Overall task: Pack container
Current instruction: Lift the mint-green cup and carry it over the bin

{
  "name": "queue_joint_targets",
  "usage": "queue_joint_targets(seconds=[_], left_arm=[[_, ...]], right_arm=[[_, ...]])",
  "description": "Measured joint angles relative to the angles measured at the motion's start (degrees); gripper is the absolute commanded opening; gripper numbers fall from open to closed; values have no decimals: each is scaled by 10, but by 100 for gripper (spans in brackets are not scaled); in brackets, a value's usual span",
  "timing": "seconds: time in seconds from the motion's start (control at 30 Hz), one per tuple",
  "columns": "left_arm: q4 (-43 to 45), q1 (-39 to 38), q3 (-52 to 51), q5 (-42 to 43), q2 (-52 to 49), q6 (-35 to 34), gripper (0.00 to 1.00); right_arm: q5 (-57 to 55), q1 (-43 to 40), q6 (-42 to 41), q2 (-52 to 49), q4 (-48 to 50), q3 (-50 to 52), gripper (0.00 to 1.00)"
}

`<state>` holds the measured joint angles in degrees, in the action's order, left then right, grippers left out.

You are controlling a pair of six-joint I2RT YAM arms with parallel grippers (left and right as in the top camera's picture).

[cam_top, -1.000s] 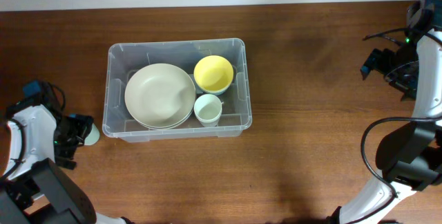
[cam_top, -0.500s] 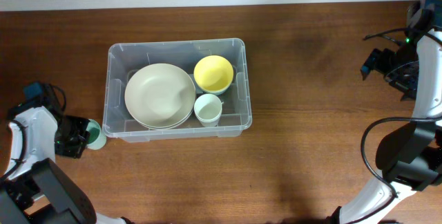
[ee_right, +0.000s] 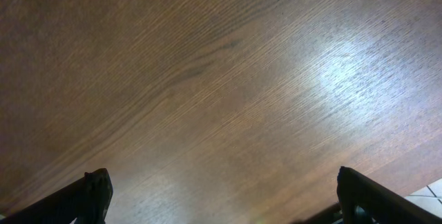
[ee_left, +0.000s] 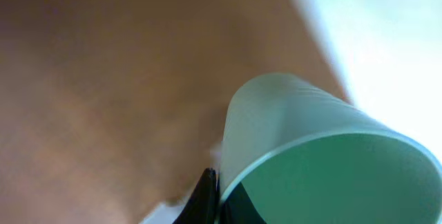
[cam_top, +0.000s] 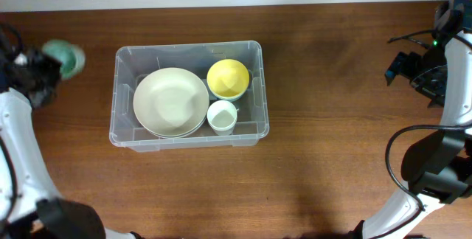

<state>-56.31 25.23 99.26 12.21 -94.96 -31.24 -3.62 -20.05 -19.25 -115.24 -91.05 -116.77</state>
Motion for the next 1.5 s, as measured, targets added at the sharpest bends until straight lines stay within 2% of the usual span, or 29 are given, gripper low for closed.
queue_joint_targets(seconds=[0.1,0.23,0.37,0.53,0.73,0.97,1.23,1.5], left_arm=[[1,-67,54,46,29,76,1],[0,-195,73,77,69,154,1],[-4,-305,74,73,68,214,1],[7,-395,73,49,52,275,1],[56,-443,73,34,51,304,1],[71,-491,73,25,50,313,1],[24,-540,73,25,17,315,1],[-30,-547,73,23,-34,317,1]], right_arm=[[0,0,0,0,0,0,99],[0,0,0,0,0,0,99],[0,0,0,0,0,0,99],[0,0,0,0,0,0,99],[0,0,0,0,0,0,99],[0,0,0,0,0,0,99],[0,0,0,0,0,0,99],[0,0,0,0,0,0,99]])
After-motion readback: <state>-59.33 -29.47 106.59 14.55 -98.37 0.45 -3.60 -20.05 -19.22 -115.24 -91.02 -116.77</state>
